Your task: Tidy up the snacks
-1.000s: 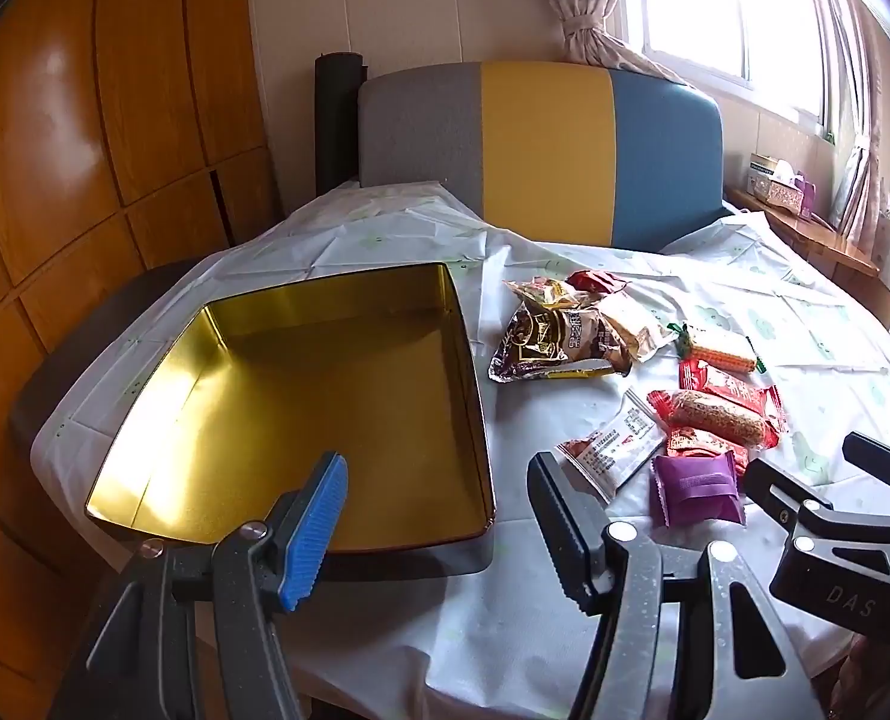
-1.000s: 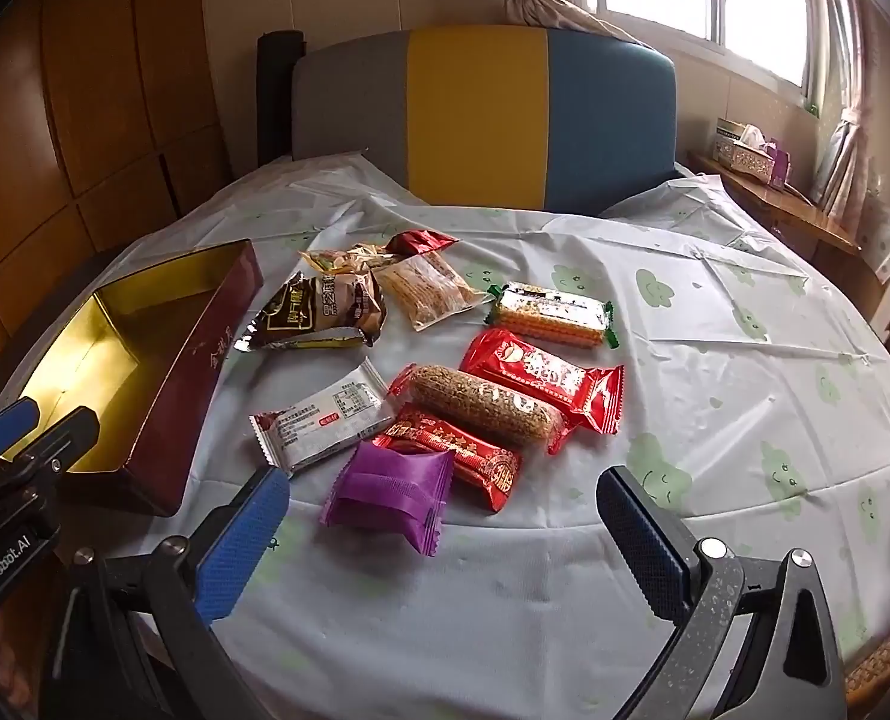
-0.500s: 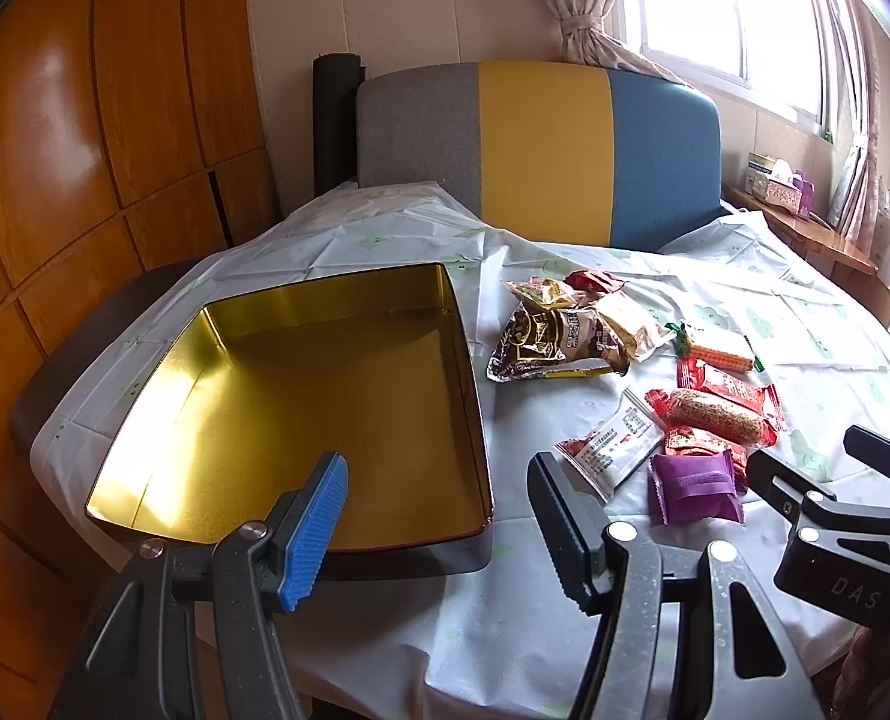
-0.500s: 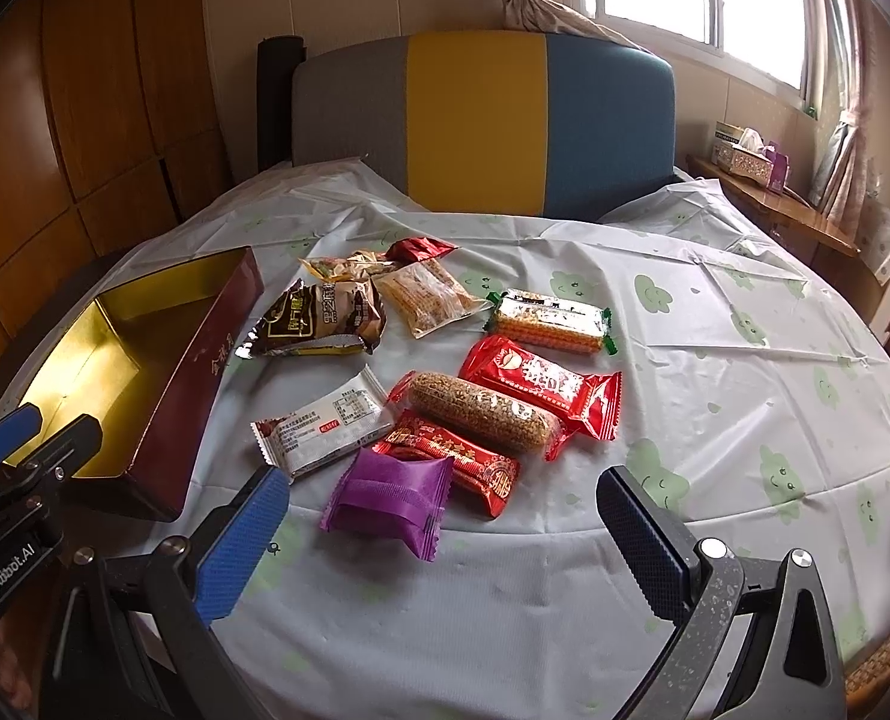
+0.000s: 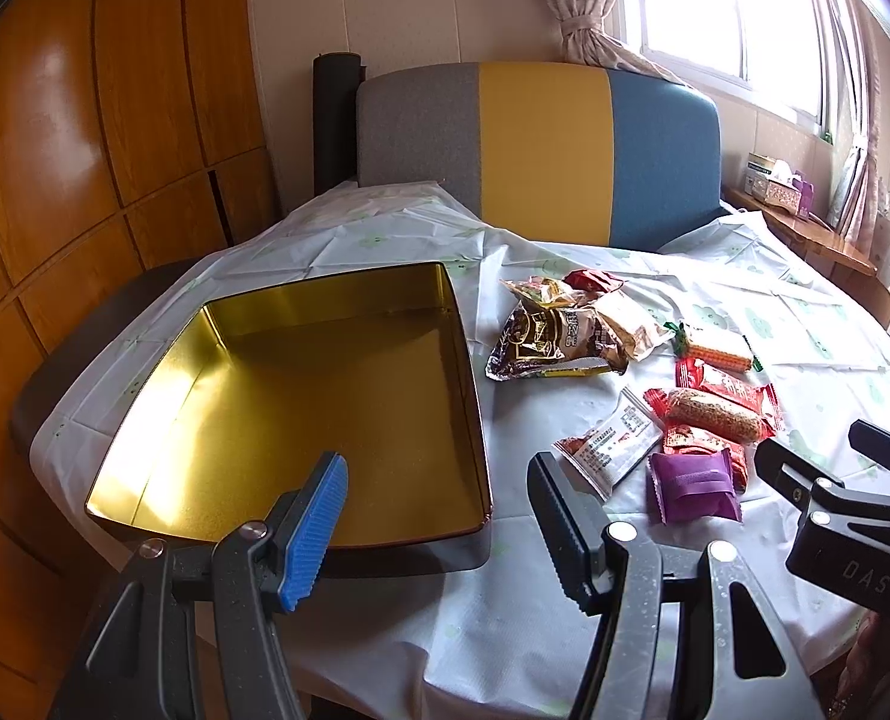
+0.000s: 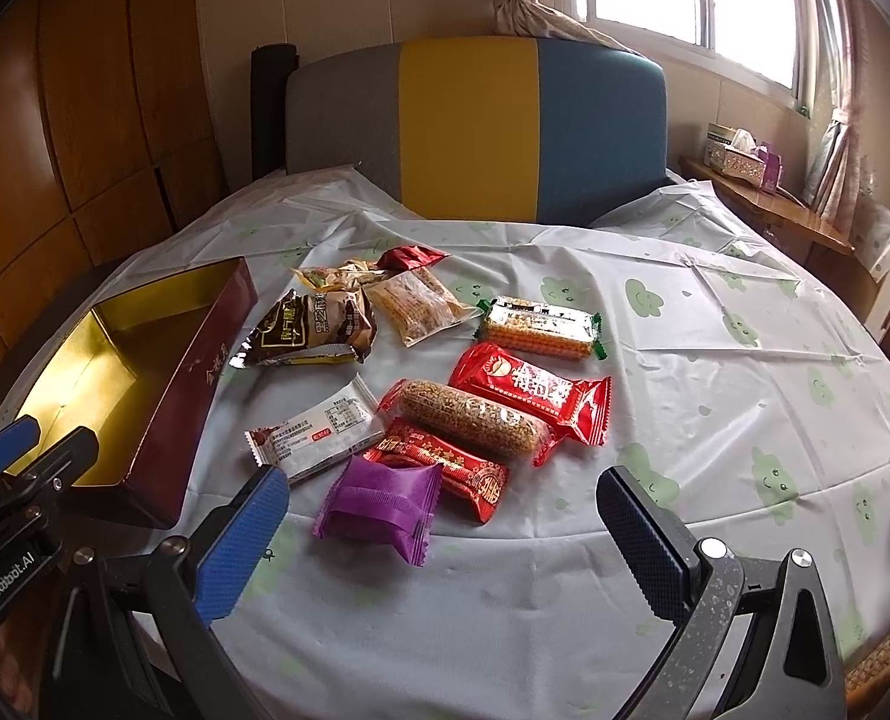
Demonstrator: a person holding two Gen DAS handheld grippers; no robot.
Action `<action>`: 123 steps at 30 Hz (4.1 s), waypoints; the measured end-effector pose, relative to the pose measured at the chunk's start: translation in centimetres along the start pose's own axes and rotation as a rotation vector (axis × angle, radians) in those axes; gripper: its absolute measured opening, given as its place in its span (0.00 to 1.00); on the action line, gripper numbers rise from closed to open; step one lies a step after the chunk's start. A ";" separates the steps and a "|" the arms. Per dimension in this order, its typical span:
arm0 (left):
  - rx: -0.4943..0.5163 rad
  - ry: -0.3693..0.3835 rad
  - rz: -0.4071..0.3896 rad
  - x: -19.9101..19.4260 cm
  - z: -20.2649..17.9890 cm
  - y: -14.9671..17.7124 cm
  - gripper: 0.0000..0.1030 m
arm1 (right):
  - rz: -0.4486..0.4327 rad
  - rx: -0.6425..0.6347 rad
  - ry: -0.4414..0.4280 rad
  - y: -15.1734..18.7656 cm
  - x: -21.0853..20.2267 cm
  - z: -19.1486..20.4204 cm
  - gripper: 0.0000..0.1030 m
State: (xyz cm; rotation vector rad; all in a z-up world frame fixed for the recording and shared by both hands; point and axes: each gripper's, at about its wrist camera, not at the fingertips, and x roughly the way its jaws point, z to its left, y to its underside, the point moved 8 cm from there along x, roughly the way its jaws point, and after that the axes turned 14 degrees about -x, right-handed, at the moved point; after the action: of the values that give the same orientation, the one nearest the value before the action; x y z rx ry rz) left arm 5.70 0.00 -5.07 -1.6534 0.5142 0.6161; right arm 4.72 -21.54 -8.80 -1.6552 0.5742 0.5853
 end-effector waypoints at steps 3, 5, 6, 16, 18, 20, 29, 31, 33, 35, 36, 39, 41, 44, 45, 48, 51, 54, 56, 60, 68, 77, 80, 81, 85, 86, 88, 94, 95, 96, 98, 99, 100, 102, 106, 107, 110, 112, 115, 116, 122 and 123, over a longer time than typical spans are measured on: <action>0.001 0.001 0.000 0.0 -0.1 0.1 0.62 | -0.003 0.002 0.001 0.0 -0.1 -0.2 1.00; 0.002 0.001 -0.001 0.0 -0.1 0.1 0.62 | -0.007 0.003 0.002 0.0 -0.1 -0.2 1.00; 0.004 0.002 -0.001 0.0 -0.2 0.2 0.62 | -0.008 0.004 0.003 0.0 -0.2 -0.3 1.00; 0.012 0.004 0.000 -0.1 -0.5 0.4 0.62 | -0.017 0.014 0.006 -0.1 -0.3 -0.8 1.00; 0.015 0.005 0.003 -0.1 -0.5 0.4 0.62 | -0.018 0.015 0.008 -0.1 -0.4 -0.9 1.00; 0.018 0.006 0.004 -0.2 -0.5 0.4 0.62 | -0.018 0.018 0.008 -0.1 -0.3 -1.0 1.00; 0.039 0.055 0.036 0.1 -1.2 0.6 0.62 | -0.031 0.036 -0.003 -1.3 -0.1 -3.8 1.00; 0.058 0.080 0.051 0.2 -1.8 0.7 0.62 | -0.030 0.040 -0.008 -2.1 0.1 -5.3 1.00; 0.087 0.134 0.081 0.4 -2.8 0.9 0.62 | -0.028 0.034 -0.017 -3.1 0.3 -7.1 1.00; 0.110 0.203 0.116 0.4 -3.9 1.2 0.64 | -0.009 0.033 -0.031 -3.9 1.0 -9.1 1.00; 0.122 0.216 0.121 0.3 -4.3 1.3 0.64 | -0.001 0.036 -0.032 -4.2 1.3 -10.3 1.00; 0.172 0.242 0.137 0.5 -5.8 1.6 0.64 | 0.035 0.041 -0.022 -4.5 2.9 -13.5 1.00; 0.192 0.269 0.177 0.8 -6.8 1.8 0.64 | 0.069 0.066 -0.016 -4.0 4.2 -15.5 1.00; 0.204 0.319 0.253 1.6 -8.4 2.0 0.64 | 0.122 0.154 -0.027 -2.9 6.0 -17.8 1.00; 0.213 0.325 0.274 2.0 -9.0 2.1 0.64 | 0.133 0.198 -0.052 -2.6 6.3 -18.0 1.00; 0.231 0.349 0.351 3.0 -10.2 2.8 0.56 | 0.128 0.224 -0.091 -2.8 6.7 -17.7 1.00; 0.293 0.366 0.404 3.7 -11.8 3.9 0.49 | 0.124 0.197 -0.103 -3.0 6.7 -17.0 1.00; 0.445 0.400 0.412 3.7 -13.5 5.5 0.47 | 0.127 0.194 -0.119 -3.1 6.7 -16.7 1.00; 0.566 0.410 0.393 3.5 -14.5 6.5 0.47 | 0.127 0.210 -0.127 -3.0 6.7 -16.9 1.00; 0.795 0.403 0.351 4.1 -15.6 7.7 0.47 | 0.128 0.262 -0.141 -2.9 6.6 -17.7 1.00; 0.936 0.439 0.380 6.9 -17.3 8.7 0.48 | 0.134 0.268 -0.147 -2.9 6.7 -17.7 1.00; 0.749 0.511 0.386 6.8 -17.6 7.8 0.37 | 0.165 0.247 -0.150 -2.4 7.4 -17.2 1.00; 0.639 0.550 0.402 6.0 -16.8 7.3 0.35 | 0.177 0.221 -0.165 -2.3 7.7 -16.5 1.00; 0.612 0.553 0.402 5.7 -16.4 7.2 0.34 | 0.183 0.208 -0.174 -2.3 7.8 -16.1 1.00; 0.512 0.570 0.395 3.8 -14.7 6.7 0.32 | 0.211 0.120 -0.210 -1.9 8.2 -13.9 0.97; 0.491 0.575 0.393 3.4 -14.3 6.6 0.32 | 0.216 0.089 -0.218 -1.9 8.2 -13.2 0.96; 0.441 0.584 0.388 2.7 -13.4 6.0 0.32 | 0.226 0.024 -0.236 -1.6 8.3 -11.6 0.88; 0.314 0.611 0.357 1.4 -11.3 3.9 0.31 | 0.255 -0.104 -0.318 -1.3 9.1 -7.2 0.62; 0.300 0.612 0.351 1.3 -10.9 3.6 0.31 | 0.253 -0.123 -0.332 -1.6 9.3 -6.4 0.62; 0.287 0.609 0.342 1.2 -10.6 3.2 0.31 | 0.253 -0.147 -0.341 -1.8 9.6 -5.6 0.61; 0.264 0.608 0.326 1.0 -10.0 2.5 0.31 | 0.267 -0.213 -0.343 -2.0 10.4 -4.1 0.59; 0.248 0.608 0.317 0.8 -9.6 2.1 0.31 | 0.279 -0.250 -0.334 -2.0 10.9 -3.4 0.57; 0.235 0.606 0.310 0.7 -9.2 1.6 0.31 | 0.291 -0.286 -0.331 -1.9 11.4 -2.8 0.55; 0.196 0.601 0.291 0.5 -8.0 0.4 0.31 | 0.318 -0.349 -0.309 -1.5 12.4 -2.1 0.51; 0.081 0.563 0.273 1.4 -4.6 -2.6 0.31 | 0.301 -0.344 -0.338 -1.9 12.6 -2.1 0.44; 0.040 0.549 0.277 2.0 -3.5 -3.5 0.31 | 0.297 -0.343 -0.345 -1.9 12.7 -2.2 0.44; -0.038 0.466 0.270 4.1 -0.6 -5.6 0.31 | 0.289 -0.322 -0.368 -1.9 12.7 -2.6 0.44; -0.067 0.401 0.281 6.2 0.9 -6.8 0.31 | 0.290 -0.301 -0.382 -1.9 12.7 -2.9 0.44; -0.120 0.329 0.319 9.4 2.3 -7.8 0.31 | 0.288 -0.287 -0.390 -2.0 12.8 -2.9 0.44; -0.137 0.313 0.336 10.5 2.5 -7.9 0.31 | 0.286 -0.285 -0.391 -1.9 12.7 -2.8 0.44; -0.215 0.222 0.399 15.8 4.0 -9.0 0.31 | 0.289 -0.282 -0.397 -2.1 13.0 -2.6 0.44; -0.221 0.215 0.406 16.6 4.1 -9.1 0.31 | 0.290 -0.277 -0.399 -2.1 13.0 -2.6 0.44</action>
State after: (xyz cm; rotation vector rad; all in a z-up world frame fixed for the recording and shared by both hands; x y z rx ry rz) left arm 23.67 5.63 -9.53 -1.8497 0.9824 0.8175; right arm 16.02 -24.40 -15.51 -1.6577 0.4539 1.2217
